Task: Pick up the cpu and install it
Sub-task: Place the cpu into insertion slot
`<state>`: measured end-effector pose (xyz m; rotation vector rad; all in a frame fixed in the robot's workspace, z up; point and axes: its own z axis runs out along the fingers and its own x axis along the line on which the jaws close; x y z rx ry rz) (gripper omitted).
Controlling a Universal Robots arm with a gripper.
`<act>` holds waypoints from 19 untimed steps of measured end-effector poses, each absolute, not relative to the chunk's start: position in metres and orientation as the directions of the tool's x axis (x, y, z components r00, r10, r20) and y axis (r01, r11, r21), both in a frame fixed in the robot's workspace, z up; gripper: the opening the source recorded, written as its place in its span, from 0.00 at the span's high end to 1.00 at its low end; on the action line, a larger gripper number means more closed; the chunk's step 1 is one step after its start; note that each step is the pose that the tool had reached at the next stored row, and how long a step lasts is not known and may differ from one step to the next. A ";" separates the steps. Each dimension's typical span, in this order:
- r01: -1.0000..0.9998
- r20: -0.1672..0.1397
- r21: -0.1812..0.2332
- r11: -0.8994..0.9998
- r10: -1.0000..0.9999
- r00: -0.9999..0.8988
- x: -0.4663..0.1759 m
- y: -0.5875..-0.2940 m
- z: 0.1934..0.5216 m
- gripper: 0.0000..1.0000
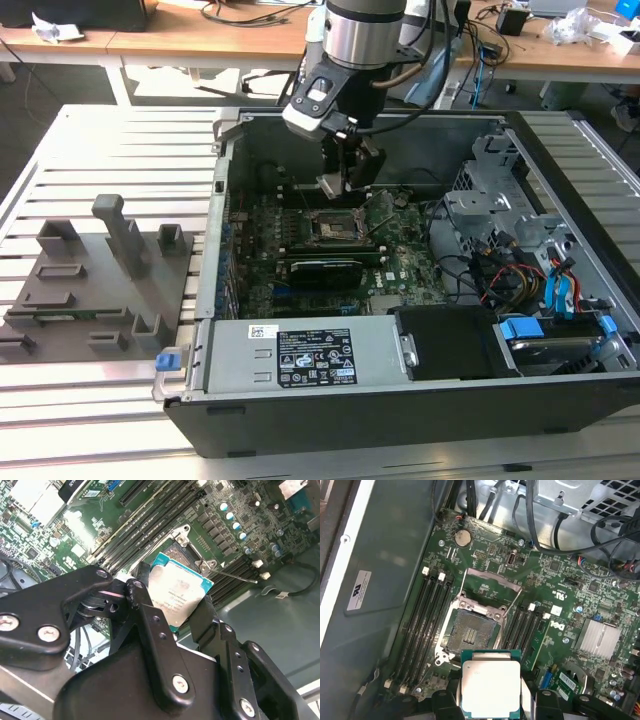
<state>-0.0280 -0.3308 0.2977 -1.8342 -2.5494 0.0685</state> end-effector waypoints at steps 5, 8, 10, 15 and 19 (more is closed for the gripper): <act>0.960 -0.025 -0.036 0.277 0.960 -0.278 -0.028 -0.331 0.298 0.45; 0.967 -0.026 -0.036 0.251 0.967 -0.252 -0.028 -0.331 0.298 0.45; 0.972 -0.026 -0.036 0.233 0.972 -0.234 -0.028 -0.331 0.298 0.45; 0.979 -0.026 -0.036 0.200 0.979 -0.201 -0.028 -0.331 0.298 0.45; 0.984 -0.026 -0.036 0.173 0.984 -0.174 -0.028 -0.331 0.298 0.45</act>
